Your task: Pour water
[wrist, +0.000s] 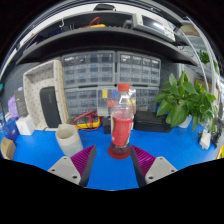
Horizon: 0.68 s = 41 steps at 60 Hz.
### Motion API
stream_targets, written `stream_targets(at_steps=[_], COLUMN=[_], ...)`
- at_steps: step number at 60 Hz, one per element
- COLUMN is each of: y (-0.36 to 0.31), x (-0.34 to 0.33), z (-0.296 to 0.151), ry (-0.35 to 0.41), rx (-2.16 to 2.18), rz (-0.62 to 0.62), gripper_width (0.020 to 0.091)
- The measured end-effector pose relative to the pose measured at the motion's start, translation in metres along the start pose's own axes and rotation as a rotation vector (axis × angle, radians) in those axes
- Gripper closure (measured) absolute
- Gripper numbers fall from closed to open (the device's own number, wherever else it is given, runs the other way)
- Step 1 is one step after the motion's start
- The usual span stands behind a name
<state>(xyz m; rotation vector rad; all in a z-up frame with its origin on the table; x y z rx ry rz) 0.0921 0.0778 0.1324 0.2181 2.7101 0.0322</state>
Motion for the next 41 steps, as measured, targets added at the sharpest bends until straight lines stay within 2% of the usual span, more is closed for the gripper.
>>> stream_targets(at_steps=[8,20,41], y=[-0.017,-0.048,-0.082], x=[-0.048,-0.101,-0.136], z=[-0.023,-0.062,-0.073], ry=[0.018,0.091,0.118], rx=[-0.006,-0.007,-0.038], rz=[-0.001,-0.037,-0.084], gripper_width=[0.0417,0.0415,0.0416])
Point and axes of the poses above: the point between the fingertips, and its own axes, seen from behind it with the camera up: y to the right, z down, x forward, the way the camera looks, the point moved 10 cm from there along -x, backward, against the way the camera looks, and after that the axes turned 3 degrees about -x, right-handed, at the moved point
